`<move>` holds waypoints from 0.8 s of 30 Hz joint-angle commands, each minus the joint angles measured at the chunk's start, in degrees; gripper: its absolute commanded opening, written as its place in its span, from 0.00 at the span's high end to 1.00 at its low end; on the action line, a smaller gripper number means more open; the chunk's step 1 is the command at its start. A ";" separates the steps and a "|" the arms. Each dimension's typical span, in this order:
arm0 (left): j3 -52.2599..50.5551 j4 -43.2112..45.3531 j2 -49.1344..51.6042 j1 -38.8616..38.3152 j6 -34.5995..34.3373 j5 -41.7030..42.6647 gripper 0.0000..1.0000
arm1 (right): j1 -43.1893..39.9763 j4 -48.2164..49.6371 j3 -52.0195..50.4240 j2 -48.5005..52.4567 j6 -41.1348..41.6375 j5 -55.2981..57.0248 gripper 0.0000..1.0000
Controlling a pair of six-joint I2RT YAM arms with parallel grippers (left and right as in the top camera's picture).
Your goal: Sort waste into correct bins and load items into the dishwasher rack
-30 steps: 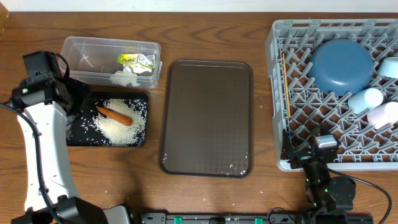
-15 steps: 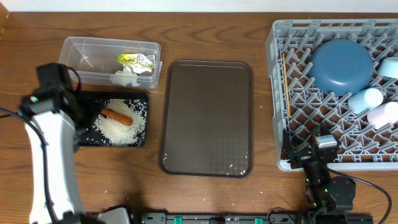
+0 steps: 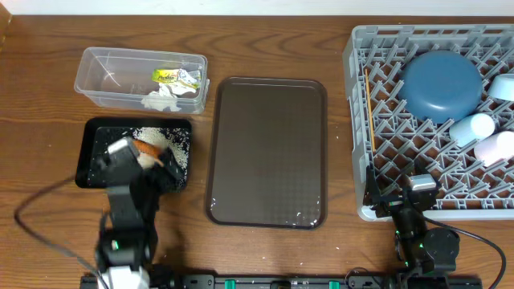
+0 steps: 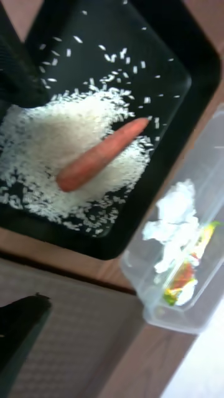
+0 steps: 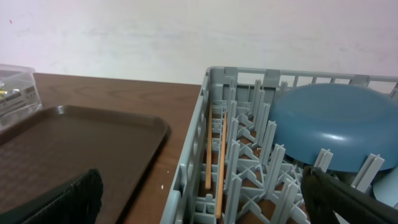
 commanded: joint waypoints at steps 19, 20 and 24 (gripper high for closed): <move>-21.51 10.16 -28.41 -2.05 11.89 3.76 0.02 | -0.66 -0.24 -0.04 -0.35 -0.66 0.13 0.01; -21.51 10.14 -29.27 -2.51 12.35 3.54 0.02 | -0.66 -0.24 -0.04 -0.35 -0.66 0.13 0.01; -21.51 10.08 -33.64 -3.26 12.92 3.32 0.02 | -0.66 -0.24 -0.04 -0.35 -0.66 0.13 0.01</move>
